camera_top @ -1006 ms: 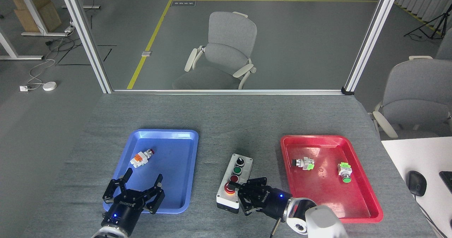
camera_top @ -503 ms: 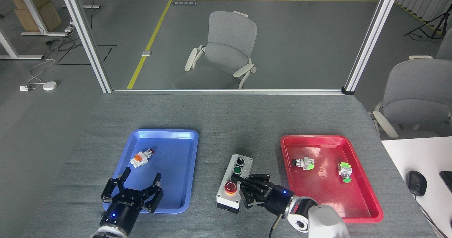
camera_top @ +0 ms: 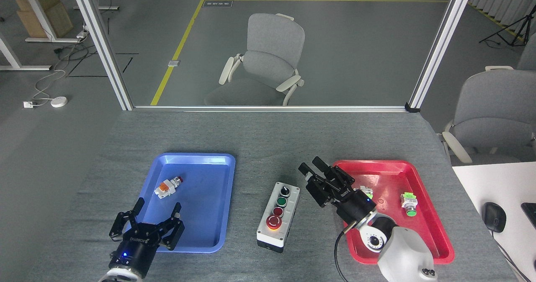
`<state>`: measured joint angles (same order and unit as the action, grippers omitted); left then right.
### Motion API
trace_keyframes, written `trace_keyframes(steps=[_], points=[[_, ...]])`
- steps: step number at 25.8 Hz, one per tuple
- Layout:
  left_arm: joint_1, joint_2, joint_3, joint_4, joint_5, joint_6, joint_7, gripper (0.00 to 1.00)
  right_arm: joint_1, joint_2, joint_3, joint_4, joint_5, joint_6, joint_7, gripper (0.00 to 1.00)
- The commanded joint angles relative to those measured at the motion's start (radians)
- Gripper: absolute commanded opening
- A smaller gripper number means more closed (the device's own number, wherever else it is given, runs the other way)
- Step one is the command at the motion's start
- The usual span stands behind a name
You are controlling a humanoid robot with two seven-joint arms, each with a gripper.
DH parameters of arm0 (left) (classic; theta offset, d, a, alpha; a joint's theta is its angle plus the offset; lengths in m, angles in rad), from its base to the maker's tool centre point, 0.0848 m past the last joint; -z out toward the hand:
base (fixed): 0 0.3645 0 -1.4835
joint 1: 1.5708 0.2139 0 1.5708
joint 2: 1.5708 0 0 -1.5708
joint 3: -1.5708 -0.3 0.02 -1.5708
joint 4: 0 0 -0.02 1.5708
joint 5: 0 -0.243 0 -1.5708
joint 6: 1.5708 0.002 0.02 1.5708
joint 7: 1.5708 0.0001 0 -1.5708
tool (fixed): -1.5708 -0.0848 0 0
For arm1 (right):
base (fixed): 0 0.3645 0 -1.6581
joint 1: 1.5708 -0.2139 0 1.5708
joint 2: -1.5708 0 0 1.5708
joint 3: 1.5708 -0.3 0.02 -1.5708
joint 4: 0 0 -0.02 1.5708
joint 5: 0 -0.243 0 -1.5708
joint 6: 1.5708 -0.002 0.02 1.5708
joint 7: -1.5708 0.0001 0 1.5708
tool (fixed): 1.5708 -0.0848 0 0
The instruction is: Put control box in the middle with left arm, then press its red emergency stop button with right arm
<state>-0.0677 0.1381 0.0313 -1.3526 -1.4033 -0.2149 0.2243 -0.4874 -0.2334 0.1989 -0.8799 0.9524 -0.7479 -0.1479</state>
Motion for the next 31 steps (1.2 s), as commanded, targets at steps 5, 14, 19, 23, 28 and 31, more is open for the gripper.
trace_keyframes(steps=[5, 14, 19, 23, 28, 31], points=[[0.002, -0.006, 0.006, -0.010, 0.024, -0.003, 0.004, 0.99, 0.010, -0.015, -0.092, -0.001, 0.008, 0.271, 0.002, 0.99], [0.002, -0.008, 0.006, -0.010, 0.023, 0.002, 0.013, 0.99, 0.116, -0.083, -0.179, -0.059, 0.203, 0.495, -0.048, 0.99], [0.014, -0.009, 0.006, -0.011, 0.023, 0.005, 0.004, 0.99, 0.222, -0.076, -0.273, -0.177, 0.302, 0.503, -0.050, 0.99], [0.014, -0.009, 0.007, -0.016, 0.023, 0.008, 0.003, 0.99, 0.231, -0.072, -0.299, -0.192, 0.316, 0.503, -0.050, 0.99], [0.016, -0.009, 0.006, -0.020, 0.024, 0.009, 0.004, 0.99, 0.231, -0.072, -0.331, -0.192, 0.312, 0.501, -0.050, 0.99], [0.014, -0.011, 0.006, -0.019, 0.024, 0.009, 0.003, 0.99, 0.230, -0.075, -0.334, -0.192, 0.310, 0.503, -0.050, 0.99]])
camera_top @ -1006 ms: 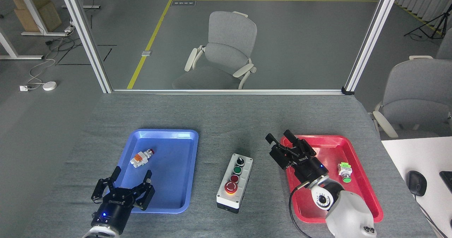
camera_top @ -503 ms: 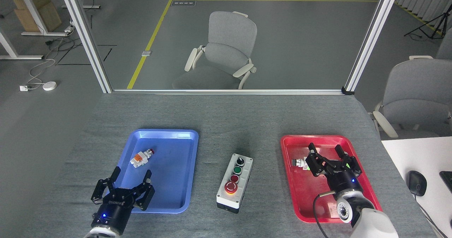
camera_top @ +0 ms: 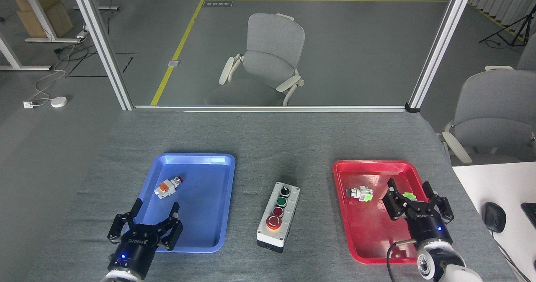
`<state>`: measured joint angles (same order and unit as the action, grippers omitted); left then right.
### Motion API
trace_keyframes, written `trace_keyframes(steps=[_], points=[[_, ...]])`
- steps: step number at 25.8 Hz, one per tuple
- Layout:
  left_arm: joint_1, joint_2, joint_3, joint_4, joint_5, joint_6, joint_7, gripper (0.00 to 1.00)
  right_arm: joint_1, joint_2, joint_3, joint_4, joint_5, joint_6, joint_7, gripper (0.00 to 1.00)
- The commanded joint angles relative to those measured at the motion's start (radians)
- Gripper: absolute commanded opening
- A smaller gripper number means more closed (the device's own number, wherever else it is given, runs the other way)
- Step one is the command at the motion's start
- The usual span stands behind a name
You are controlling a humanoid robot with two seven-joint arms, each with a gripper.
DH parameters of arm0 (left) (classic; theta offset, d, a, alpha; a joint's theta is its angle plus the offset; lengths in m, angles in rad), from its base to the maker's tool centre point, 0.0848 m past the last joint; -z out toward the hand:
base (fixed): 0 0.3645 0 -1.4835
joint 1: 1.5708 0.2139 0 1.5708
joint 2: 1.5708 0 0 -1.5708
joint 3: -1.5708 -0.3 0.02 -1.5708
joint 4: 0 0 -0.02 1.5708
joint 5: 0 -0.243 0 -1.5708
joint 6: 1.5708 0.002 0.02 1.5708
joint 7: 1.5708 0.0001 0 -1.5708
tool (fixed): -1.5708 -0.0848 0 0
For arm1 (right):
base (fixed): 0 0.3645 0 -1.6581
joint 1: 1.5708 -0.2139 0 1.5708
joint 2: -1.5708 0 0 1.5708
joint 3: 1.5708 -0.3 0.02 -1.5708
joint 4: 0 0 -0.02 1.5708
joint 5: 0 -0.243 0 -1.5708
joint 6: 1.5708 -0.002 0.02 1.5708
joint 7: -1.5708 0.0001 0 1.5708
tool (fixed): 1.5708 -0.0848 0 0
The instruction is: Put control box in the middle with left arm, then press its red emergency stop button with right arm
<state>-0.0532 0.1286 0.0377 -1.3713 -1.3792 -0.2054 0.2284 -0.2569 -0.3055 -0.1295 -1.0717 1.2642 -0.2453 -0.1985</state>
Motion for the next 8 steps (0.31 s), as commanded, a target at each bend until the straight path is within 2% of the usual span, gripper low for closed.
trace_keyframes(steps=[1, 8], points=[[-0.001, -0.003, 0.001, 0.000, 0.000, 0.001, -0.003, 0.99, -0.001, -0.003, -0.006, -0.001, -0.002, 0.000, 0.001, 0.99], [-0.001, -0.004, 0.001, 0.005, 0.000, 0.001, -0.001, 0.99, -0.001, -0.003, -0.004, -0.001, -0.002, 0.001, 0.001, 0.99]])
